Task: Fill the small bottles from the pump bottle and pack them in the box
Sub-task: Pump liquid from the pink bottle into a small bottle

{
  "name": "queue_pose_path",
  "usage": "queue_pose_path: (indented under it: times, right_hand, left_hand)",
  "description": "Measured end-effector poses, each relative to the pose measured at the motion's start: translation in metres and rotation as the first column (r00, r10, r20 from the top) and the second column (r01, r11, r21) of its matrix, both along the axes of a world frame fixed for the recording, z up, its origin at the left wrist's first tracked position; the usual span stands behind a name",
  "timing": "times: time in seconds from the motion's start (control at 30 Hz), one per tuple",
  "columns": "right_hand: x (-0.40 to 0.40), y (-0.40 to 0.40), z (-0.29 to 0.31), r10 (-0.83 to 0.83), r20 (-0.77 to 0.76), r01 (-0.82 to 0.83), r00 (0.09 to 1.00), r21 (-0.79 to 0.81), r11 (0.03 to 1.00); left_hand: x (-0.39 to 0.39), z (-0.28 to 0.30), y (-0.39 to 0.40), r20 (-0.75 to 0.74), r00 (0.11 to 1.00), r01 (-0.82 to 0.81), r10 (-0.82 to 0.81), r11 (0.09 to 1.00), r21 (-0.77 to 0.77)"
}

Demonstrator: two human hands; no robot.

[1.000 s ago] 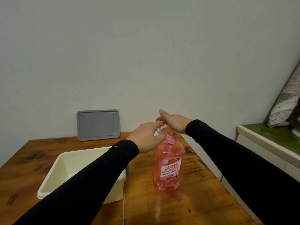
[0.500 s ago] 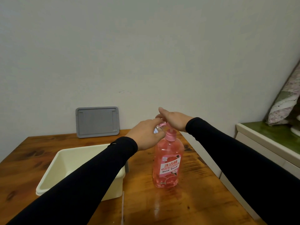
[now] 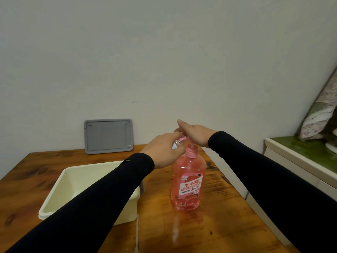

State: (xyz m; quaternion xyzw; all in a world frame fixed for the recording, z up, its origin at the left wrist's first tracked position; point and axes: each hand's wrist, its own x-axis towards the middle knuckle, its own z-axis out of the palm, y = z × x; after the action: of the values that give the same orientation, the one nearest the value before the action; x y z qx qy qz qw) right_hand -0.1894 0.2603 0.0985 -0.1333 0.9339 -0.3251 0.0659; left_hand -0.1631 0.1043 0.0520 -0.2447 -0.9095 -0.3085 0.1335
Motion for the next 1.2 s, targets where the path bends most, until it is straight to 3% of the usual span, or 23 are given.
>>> queue_pose_path:
  times: [1.2]
  right_hand:
    - [-0.001, 0.001, -0.017, 0.005, 0.017, -0.005, 1.000, -0.009, 1.000]
  left_hand:
    - [0.004, -0.013, 0.001, 0.041, 0.998, 0.045, -0.046, 0.999, 0.022]
